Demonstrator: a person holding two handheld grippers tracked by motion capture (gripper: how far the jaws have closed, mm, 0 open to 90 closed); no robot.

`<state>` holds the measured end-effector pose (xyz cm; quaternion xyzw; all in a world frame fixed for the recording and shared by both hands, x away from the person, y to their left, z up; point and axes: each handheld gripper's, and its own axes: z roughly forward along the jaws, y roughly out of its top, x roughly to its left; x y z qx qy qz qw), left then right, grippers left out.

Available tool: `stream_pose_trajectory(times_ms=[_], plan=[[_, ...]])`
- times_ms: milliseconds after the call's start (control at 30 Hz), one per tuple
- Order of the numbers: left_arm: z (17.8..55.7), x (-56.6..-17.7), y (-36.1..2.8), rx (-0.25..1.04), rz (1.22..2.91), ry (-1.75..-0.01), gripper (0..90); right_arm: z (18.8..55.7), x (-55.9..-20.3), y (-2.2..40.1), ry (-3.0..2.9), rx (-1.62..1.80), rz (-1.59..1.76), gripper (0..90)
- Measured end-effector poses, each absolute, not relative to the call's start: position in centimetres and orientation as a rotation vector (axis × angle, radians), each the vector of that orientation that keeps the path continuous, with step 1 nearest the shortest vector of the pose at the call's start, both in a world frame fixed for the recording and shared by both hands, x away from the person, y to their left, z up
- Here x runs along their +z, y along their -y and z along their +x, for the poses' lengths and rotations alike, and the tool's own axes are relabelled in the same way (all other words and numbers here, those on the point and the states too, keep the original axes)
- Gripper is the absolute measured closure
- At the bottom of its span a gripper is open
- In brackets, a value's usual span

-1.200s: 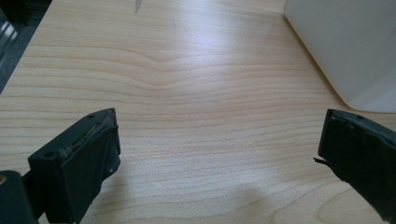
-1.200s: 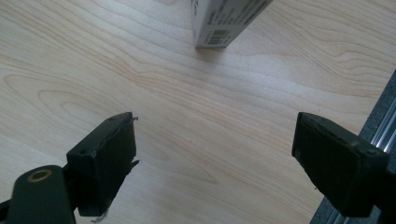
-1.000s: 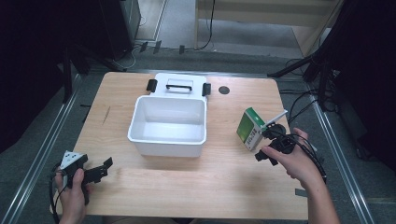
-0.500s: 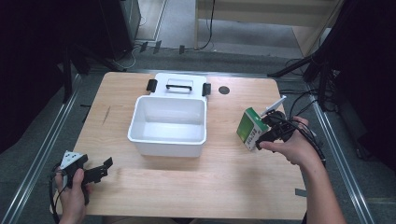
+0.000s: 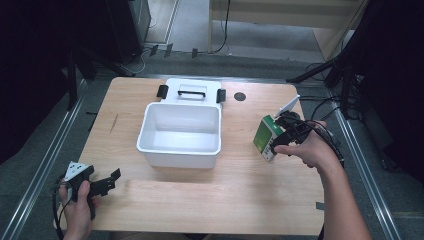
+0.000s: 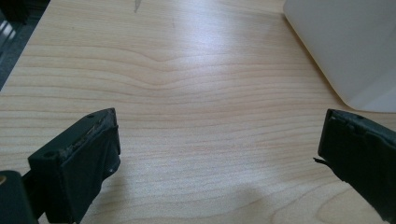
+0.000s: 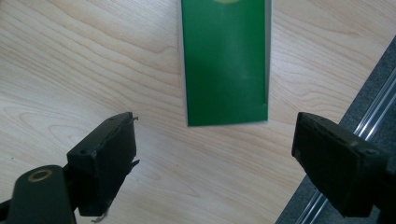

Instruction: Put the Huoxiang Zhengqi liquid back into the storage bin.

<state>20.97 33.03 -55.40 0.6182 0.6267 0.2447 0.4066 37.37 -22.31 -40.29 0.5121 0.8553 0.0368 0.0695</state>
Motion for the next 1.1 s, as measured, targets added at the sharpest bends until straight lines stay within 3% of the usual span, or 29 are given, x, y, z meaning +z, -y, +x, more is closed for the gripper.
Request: stream_pose_trajectory(times_ms=[367,1100], plan=[[21.0,-55.4,-33.1,0.613,1.561,-1.58,0.1,38.6,-39.8,21.7,-2.559,0.107,1.567,16.4],[21.0,-55.4,-33.1,0.607,1.569,-1.578,0.1,40.7,-39.6,20.7,-2.591,0.181,1.585,36.4]])
